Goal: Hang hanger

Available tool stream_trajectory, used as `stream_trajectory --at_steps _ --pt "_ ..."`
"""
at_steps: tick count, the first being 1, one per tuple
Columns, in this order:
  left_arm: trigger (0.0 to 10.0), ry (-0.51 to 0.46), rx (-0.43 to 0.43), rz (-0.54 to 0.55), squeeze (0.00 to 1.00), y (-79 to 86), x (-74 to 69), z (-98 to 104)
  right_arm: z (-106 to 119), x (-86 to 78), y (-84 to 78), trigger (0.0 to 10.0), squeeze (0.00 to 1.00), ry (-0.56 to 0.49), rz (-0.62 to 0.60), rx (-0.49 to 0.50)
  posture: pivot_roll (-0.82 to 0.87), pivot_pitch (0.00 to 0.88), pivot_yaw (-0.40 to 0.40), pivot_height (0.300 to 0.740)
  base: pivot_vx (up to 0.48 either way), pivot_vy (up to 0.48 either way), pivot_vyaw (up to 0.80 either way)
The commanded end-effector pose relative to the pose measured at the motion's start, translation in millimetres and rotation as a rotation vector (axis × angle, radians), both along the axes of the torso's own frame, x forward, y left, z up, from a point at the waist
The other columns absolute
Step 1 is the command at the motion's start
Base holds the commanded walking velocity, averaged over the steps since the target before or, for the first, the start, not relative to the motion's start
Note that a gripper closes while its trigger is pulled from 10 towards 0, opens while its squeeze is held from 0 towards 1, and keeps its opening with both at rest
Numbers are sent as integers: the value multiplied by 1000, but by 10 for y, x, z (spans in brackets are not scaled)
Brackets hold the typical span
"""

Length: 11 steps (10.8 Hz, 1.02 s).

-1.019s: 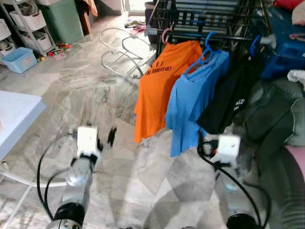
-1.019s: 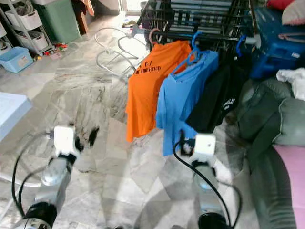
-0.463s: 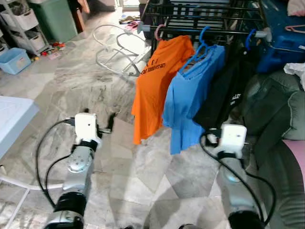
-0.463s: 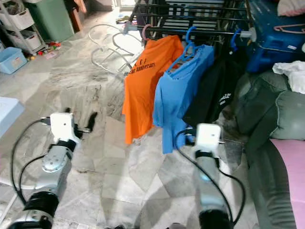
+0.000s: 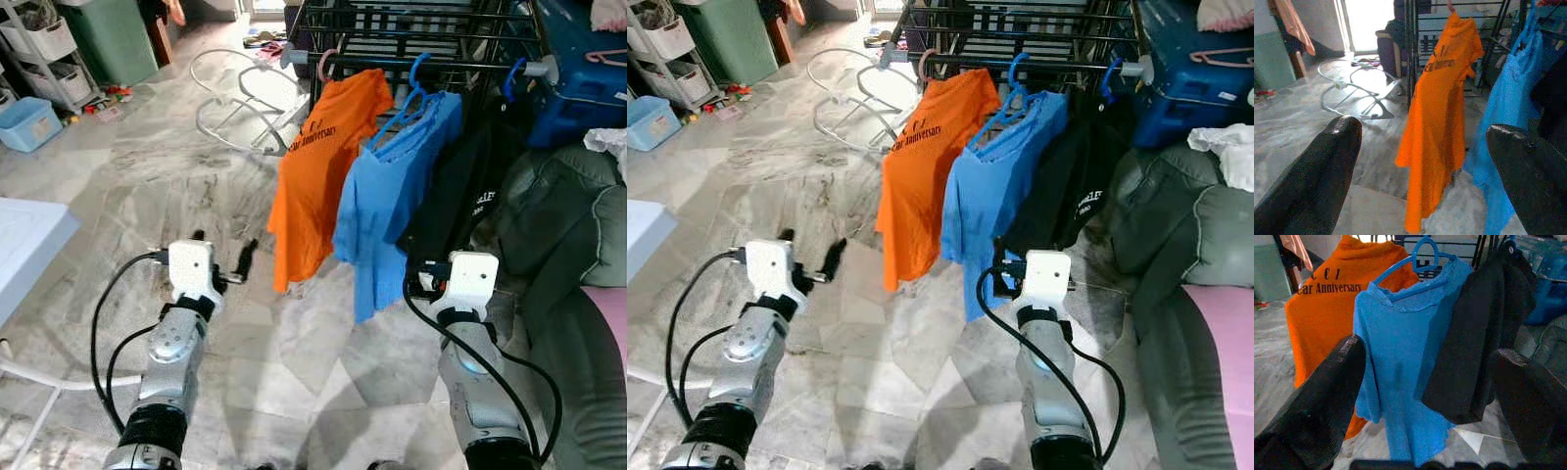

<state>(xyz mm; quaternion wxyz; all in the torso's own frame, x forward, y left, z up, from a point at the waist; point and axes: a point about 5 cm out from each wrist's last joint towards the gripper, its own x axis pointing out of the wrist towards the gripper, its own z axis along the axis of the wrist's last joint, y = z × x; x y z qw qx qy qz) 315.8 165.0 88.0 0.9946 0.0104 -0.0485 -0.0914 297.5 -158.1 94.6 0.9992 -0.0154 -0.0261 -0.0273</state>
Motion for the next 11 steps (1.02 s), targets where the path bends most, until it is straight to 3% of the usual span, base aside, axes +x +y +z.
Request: stream_trajectory --at_steps 1,3,6,11 --pt "10000 2 -11 -16 0 -13 3 8 60 7 14 10000 0 -13 5 0 -296 90 67 740 371 0 0" --pt "10000 -9 -13 -46 0 -89 13 28 70 19 4 10000 0 -15 -4 14 -298 86 72 740 433 0 0" --pt "10000 1 -15 -61 0 -99 17 7 58 29 23 10000 0 -11 0 18 -299 84 71 740 430 0 -758" --pt "10000 39 -30 -69 0 -133 17 -43 76 66 12 10000 0 -13 0 7 -294 77 67 740 274 361 -354"
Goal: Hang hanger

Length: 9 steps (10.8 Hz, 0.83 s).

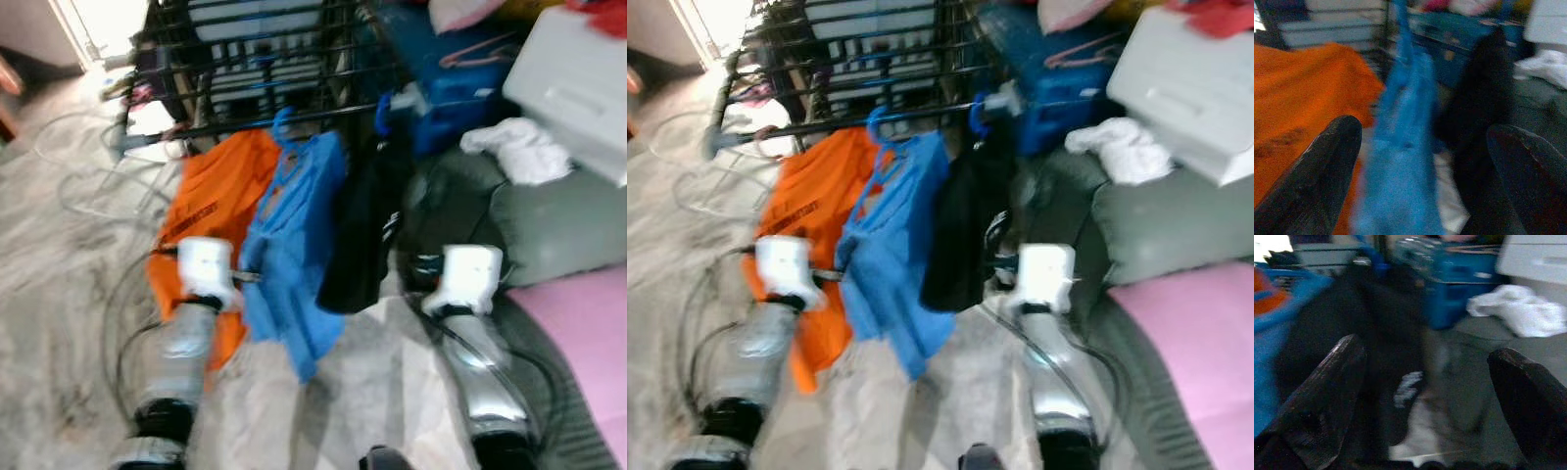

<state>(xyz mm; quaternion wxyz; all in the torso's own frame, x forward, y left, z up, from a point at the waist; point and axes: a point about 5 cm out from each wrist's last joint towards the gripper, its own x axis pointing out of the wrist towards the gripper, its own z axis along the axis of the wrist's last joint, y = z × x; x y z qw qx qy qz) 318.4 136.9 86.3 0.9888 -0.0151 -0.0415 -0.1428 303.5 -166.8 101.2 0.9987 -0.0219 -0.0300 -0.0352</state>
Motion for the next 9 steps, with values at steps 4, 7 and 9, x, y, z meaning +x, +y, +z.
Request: stream_trajectory --at_steps 4,7,9 --pt "10000 30 27 18 0 126 -30 -58 13 7 117 10000 0 -8 23 16 -297 77 71 740 0 478 0" --pt "10000 18 44 5 0 89 -23 -43 53 29 134 10000 0 -27 34 -9 -301 83 75 740 0 480 260" --pt "10000 3 40 1 0 75 -16 -10 98 56 123 10000 0 -42 30 -2 -305 110 77 740 0 0 606"
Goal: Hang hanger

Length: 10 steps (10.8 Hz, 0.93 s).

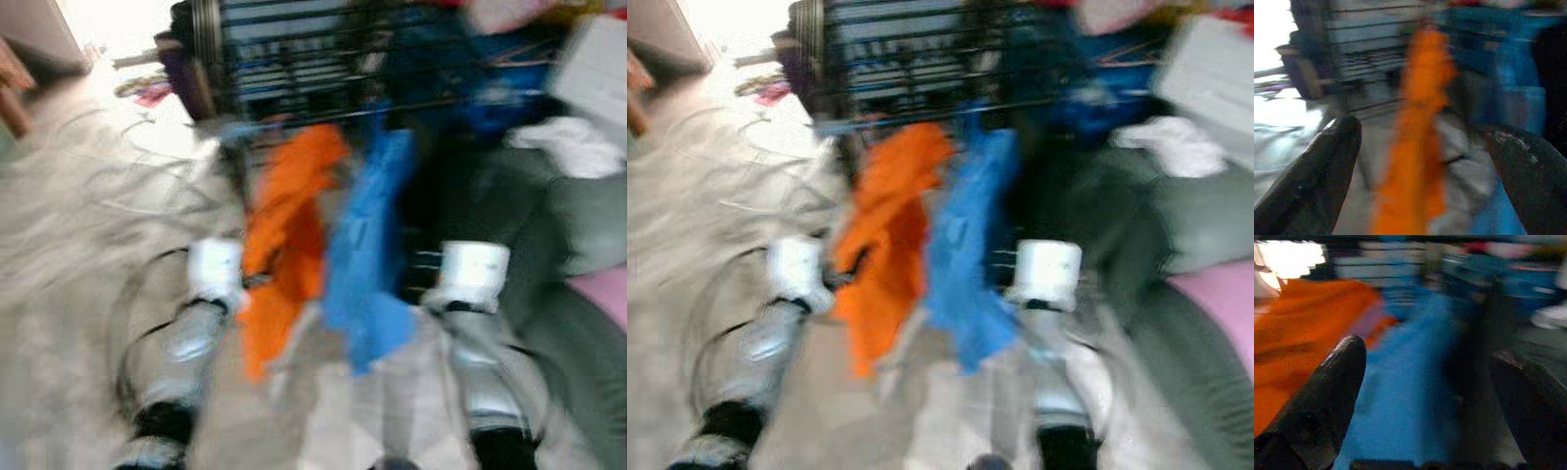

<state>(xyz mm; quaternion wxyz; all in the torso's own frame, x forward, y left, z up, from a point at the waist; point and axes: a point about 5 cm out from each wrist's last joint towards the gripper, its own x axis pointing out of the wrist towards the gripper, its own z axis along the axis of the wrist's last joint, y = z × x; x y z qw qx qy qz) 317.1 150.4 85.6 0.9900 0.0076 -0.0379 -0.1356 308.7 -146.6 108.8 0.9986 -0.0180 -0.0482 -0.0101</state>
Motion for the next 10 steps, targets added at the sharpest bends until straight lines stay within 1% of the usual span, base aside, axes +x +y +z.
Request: stream_trajectory --at_steps 1,5,8,10 --pt "10000 -3 -4 -24 0 -65 -6 2 49 17 -90 10000 0 -15 -23 -9 -305 118 75 740 0 0 0" --pt "10000 -19 -30 -103 0 -166 -73 -11 89 24 -80 10000 0 -28 -16 -18 -311 134 67 740 0 0 0" --pt "10000 -25 -35 -131 0 -207 -95 -13 88 21 -78 10000 0 -26 -21 -15 -316 136 73 740 329 0 0" --pt "10000 -23 -39 -146 0 -225 -102 -16 84 3 -91 10000 0 -28 -28 -13 -318 138 71 740 364 0 578"
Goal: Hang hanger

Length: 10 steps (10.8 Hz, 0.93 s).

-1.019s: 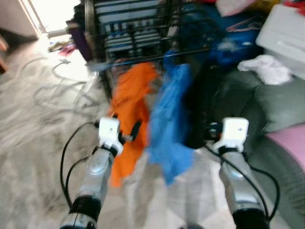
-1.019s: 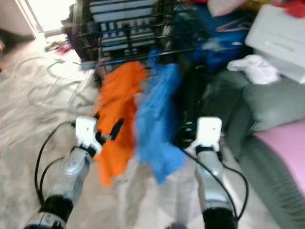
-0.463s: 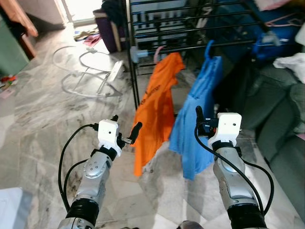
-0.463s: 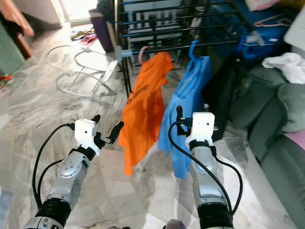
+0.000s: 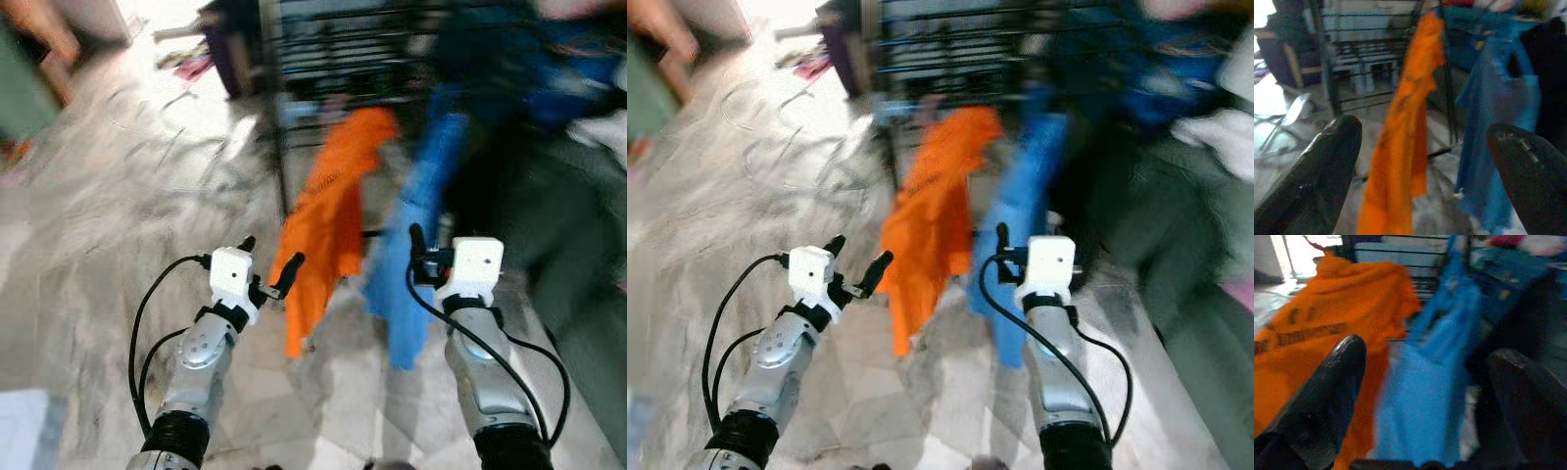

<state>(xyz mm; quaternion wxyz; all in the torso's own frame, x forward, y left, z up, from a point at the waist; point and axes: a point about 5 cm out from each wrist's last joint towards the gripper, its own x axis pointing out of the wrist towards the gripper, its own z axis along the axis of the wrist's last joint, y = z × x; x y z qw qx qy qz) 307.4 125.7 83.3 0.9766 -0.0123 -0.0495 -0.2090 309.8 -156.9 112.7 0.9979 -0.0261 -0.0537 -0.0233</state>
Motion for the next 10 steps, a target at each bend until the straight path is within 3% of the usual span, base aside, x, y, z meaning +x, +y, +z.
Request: stream_trajectory --at_steps 1,4,7,10 --pt "10000 -2 -2 0 0 14 -7 -1 49 -11 7 10000 0 -18 -3 3 -320 139 69 740 364 0 481" --pt "10000 6 -4 -4 0 -11 -8 -11 73 -2 -5 10000 0 -29 -15 -16 -320 134 69 740 359 0 138" --pt "10000 41 -3 -10 0 -32 -33 -74 74 6 -22 10000 0 -21 -40 -9 -318 129 61 740 0 0 -800" --pt "10000 62 -4 -27 0 -52 -78 -122 81 56 -52 10000 0 -7 -52 4 -307 138 53 740 0 0 0"
